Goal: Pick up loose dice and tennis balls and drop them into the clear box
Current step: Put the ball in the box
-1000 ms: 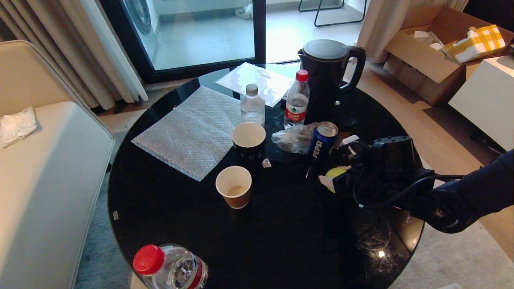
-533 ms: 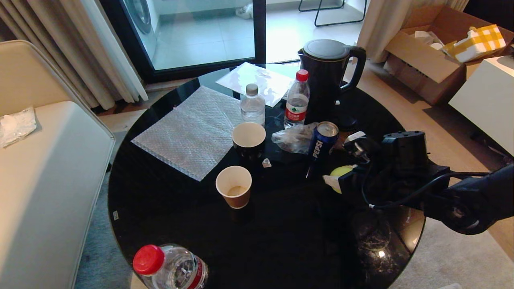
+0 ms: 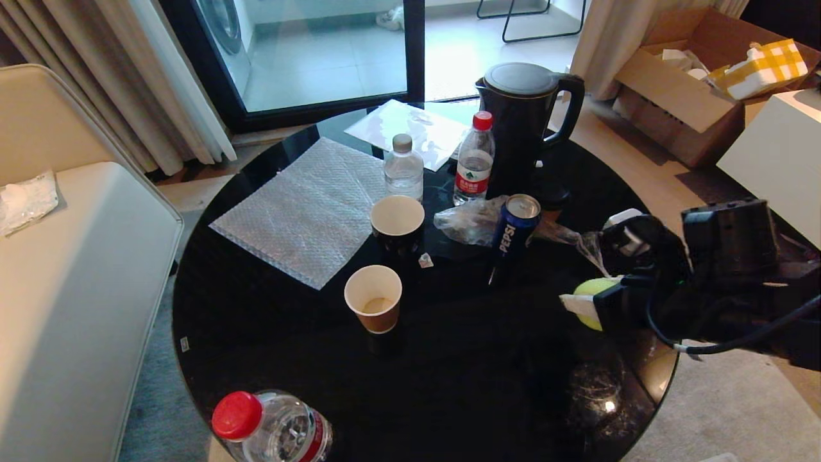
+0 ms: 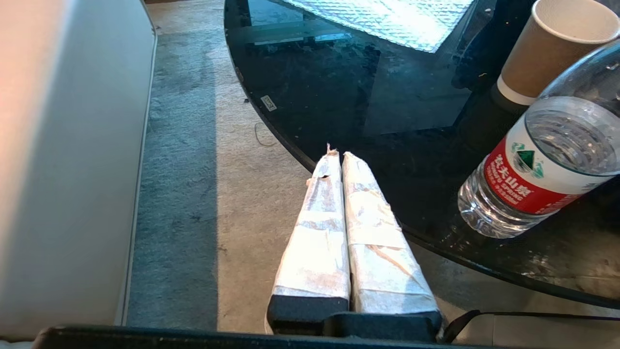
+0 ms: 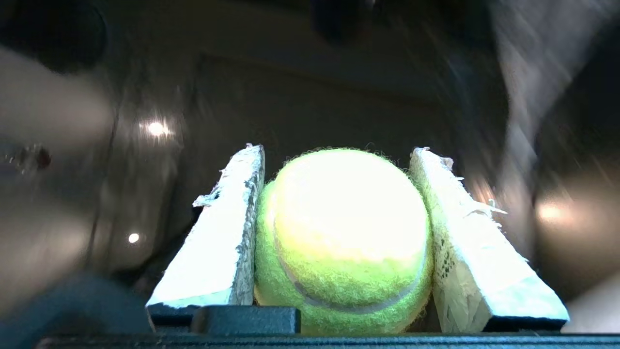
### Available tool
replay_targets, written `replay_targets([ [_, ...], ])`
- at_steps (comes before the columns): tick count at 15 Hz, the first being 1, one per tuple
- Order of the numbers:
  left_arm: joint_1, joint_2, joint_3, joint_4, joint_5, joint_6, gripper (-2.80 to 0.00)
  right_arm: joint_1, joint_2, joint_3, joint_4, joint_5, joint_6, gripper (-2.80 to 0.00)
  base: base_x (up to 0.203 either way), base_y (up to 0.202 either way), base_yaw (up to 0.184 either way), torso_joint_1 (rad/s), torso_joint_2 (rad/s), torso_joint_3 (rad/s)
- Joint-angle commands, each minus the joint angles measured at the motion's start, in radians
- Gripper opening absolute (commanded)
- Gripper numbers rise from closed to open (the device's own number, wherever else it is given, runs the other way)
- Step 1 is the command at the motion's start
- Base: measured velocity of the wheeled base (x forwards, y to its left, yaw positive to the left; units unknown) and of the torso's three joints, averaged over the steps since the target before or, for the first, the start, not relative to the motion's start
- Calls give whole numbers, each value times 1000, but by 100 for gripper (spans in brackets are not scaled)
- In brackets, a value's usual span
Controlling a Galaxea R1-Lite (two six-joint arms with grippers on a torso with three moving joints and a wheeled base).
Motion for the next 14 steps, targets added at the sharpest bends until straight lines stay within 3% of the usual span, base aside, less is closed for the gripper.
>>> replay_targets([
  [1, 0, 1, 0, 0, 0, 0, -280, -9, -243, 24, 194, -23, 60, -280, 0, 0, 0, 0, 0, 0],
  [5, 0, 0, 0, 0, 0, 0, -280, -61, -558, 129, 381, -85, 141, -280, 0, 0, 0, 0, 0, 0],
  [10, 0, 1, 0, 0, 0, 0, -280, -213, -884, 313, 506, -105, 152, -280, 0, 0, 0, 0, 0, 0],
  [14, 0, 1, 0, 0, 0, 0, -280, -258, -1128, 381, 690, -101, 152, -280, 0, 0, 0, 0, 0, 0],
])
